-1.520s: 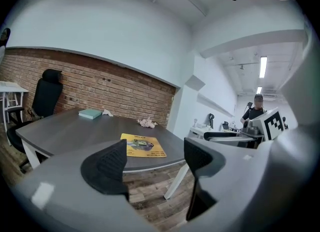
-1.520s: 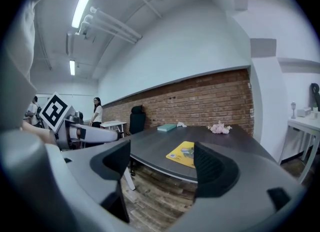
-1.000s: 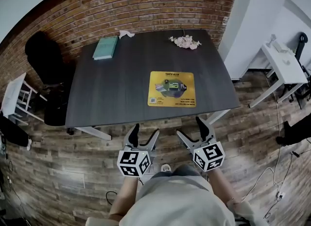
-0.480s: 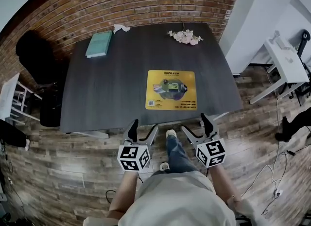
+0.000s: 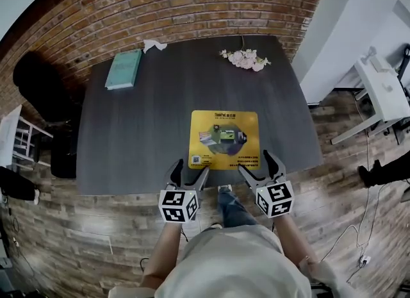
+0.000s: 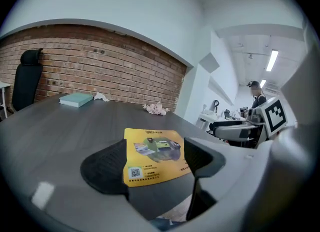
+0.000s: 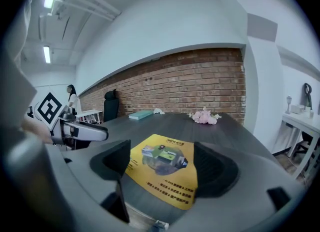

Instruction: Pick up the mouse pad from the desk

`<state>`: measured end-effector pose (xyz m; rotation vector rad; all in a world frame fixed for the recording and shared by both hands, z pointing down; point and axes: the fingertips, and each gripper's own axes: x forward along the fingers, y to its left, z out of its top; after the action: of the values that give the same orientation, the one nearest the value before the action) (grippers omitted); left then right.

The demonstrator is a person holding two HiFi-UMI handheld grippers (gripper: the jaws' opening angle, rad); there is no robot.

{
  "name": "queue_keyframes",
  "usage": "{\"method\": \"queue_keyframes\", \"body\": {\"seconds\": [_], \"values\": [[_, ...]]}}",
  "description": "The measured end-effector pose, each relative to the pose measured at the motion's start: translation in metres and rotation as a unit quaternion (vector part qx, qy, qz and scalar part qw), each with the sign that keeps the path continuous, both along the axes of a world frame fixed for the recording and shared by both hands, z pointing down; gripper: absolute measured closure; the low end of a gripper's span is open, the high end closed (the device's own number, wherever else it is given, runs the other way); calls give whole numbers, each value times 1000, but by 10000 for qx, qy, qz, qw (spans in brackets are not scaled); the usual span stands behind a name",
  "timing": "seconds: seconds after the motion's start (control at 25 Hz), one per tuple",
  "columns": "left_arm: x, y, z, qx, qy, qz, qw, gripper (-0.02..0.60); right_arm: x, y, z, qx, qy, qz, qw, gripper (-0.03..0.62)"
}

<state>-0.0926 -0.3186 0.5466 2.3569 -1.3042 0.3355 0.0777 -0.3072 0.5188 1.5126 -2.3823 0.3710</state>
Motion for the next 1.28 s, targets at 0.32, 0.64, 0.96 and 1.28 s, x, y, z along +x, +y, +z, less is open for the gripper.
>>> {"method": "queue_keyframes", "body": {"seconds": [0.32,0.64,0.96,1.28], "values": [[9,-55,45,-479,-338,105,9982,230,22,-55,42,-442,127,-5,9989,221],[12,-91,88,-1033,-620,116,9926,216,28,-95,87,-994,283,-159,9945,221],[17,-107,120,-1389,-1059,268,9843,182,38,-118,126,-1568,522,-36,9862,221],[19,-109,131,-1481,-1275,287,9803,179,47,-125,145,-1798,809,63,9803,221]]}}
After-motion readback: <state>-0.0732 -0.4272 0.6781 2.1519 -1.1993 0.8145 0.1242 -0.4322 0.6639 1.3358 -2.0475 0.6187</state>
